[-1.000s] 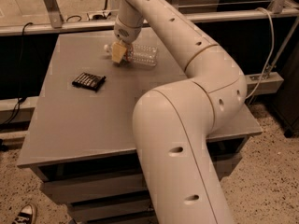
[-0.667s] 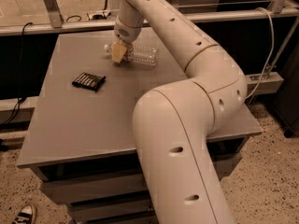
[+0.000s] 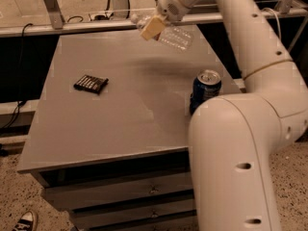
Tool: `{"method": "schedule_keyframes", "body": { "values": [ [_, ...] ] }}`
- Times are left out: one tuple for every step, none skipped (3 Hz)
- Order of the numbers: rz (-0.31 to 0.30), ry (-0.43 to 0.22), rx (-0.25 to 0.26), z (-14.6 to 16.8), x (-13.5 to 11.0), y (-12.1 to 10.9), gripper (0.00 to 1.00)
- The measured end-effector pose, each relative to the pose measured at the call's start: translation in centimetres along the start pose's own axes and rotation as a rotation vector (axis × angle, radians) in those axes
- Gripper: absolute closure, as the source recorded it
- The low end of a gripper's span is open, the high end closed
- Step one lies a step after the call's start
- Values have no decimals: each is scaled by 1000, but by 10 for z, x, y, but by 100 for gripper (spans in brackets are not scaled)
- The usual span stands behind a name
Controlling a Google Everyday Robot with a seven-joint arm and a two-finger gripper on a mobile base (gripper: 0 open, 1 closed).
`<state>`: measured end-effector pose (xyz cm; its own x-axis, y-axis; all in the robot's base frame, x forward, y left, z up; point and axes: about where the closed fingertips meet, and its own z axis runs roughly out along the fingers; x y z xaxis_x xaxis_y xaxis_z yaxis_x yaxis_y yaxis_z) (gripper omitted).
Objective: Place water bottle upright
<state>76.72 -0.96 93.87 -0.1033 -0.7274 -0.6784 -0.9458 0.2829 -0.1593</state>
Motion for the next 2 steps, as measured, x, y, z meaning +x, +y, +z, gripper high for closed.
{"method": "schedule_keyframes", "body": {
  "values": [
    [-27, -189, -3, -58, 0, -1, 100],
    [-12, -341, -20, -85, 10, -4, 100]
  ]
}}
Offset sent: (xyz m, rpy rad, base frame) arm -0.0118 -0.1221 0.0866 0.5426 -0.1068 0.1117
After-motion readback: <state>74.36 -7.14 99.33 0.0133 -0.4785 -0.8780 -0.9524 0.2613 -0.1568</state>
